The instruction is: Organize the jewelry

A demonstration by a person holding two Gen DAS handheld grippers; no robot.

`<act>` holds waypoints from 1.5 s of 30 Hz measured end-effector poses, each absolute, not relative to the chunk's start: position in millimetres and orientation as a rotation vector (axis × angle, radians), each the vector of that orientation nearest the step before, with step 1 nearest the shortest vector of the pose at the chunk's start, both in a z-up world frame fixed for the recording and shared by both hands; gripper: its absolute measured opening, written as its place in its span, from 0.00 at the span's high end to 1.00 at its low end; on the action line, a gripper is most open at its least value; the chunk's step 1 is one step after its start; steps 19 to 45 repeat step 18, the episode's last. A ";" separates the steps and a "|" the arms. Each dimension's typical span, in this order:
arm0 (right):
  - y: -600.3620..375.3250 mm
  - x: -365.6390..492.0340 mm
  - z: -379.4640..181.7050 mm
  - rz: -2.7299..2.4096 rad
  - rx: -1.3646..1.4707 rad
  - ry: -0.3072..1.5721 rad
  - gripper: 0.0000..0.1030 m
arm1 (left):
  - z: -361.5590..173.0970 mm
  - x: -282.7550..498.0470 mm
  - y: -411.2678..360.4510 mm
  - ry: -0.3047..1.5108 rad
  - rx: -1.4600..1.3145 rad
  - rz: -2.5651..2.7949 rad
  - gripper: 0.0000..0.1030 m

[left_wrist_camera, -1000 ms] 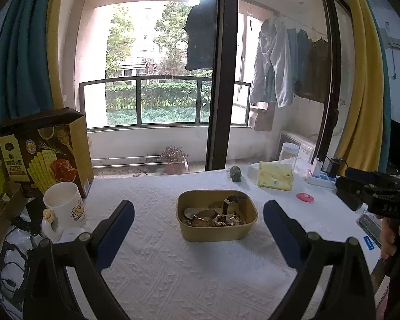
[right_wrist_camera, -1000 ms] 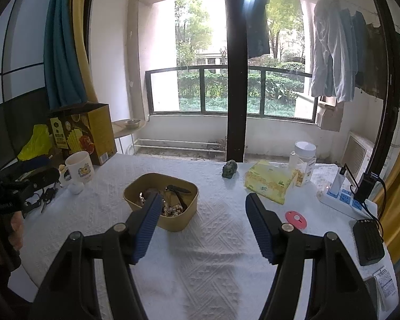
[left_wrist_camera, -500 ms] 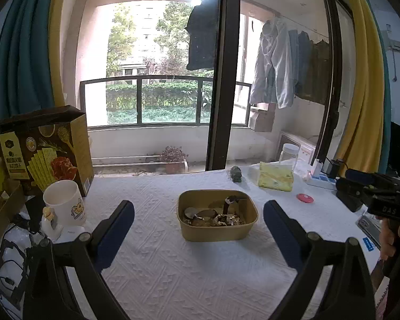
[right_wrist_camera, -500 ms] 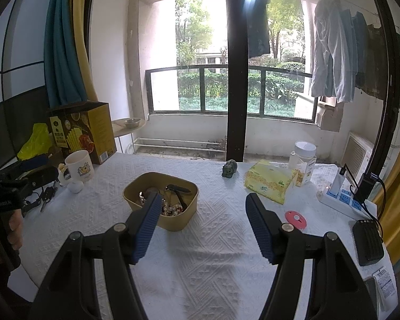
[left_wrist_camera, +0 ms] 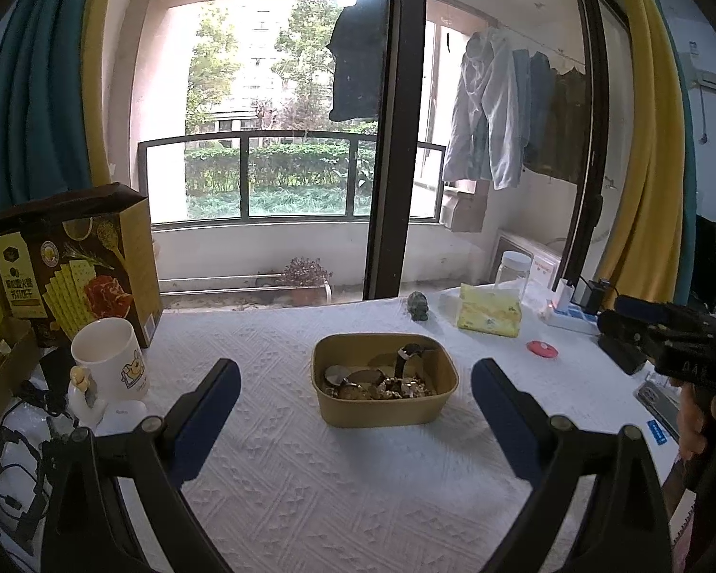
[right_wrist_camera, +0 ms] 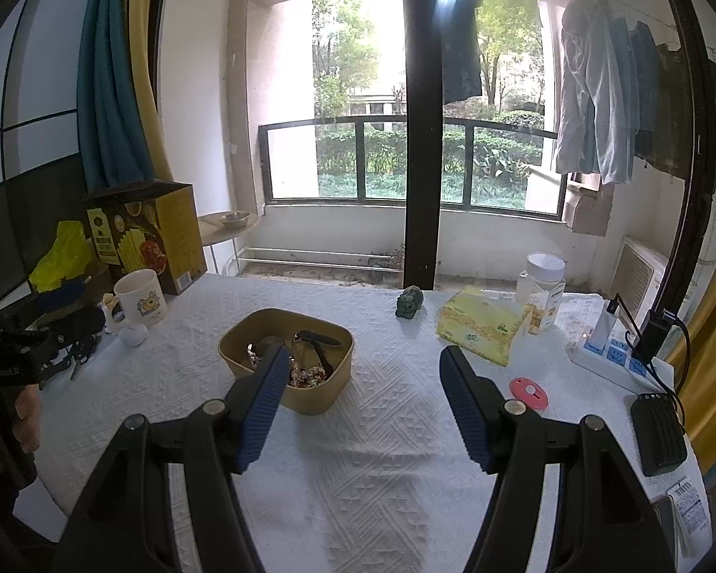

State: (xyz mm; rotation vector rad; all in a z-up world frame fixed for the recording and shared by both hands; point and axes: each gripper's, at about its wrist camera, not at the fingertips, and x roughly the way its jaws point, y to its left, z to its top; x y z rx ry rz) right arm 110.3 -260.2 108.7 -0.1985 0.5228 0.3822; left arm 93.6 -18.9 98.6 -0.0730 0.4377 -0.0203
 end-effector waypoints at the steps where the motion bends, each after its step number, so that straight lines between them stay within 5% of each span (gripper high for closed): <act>1: -260.0 110.4 108.9 0.382 -0.198 0.523 0.38 | 98.6 93.5 -18.3 0.437 -0.075 -0.020 0.05; 45: -259.1 112.4 104.4 0.380 -0.196 0.532 0.38 | 95.2 97.2 -15.3 0.464 -0.077 -0.018 0.05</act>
